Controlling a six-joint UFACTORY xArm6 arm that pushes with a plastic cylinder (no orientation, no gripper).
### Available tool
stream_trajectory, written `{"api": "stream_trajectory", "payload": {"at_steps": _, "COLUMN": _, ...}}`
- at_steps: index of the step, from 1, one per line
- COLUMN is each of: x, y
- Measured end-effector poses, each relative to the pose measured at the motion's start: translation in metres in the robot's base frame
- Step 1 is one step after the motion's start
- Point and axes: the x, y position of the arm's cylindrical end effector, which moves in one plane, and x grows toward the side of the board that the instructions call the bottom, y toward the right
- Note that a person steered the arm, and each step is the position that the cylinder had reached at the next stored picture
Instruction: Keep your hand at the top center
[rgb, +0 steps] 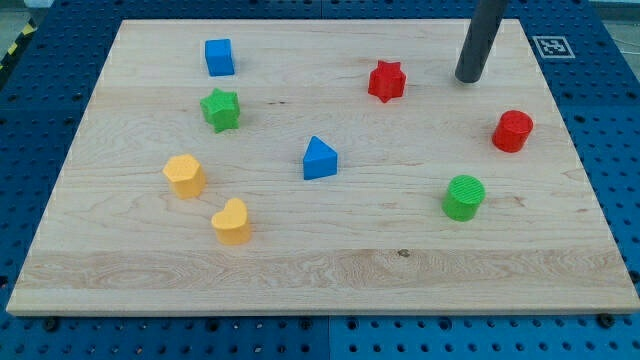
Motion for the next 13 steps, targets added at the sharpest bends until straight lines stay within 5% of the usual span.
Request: {"api": "stream_trajectory", "payload": {"at_steps": 13, "x": -0.028, "y": -0.057}}
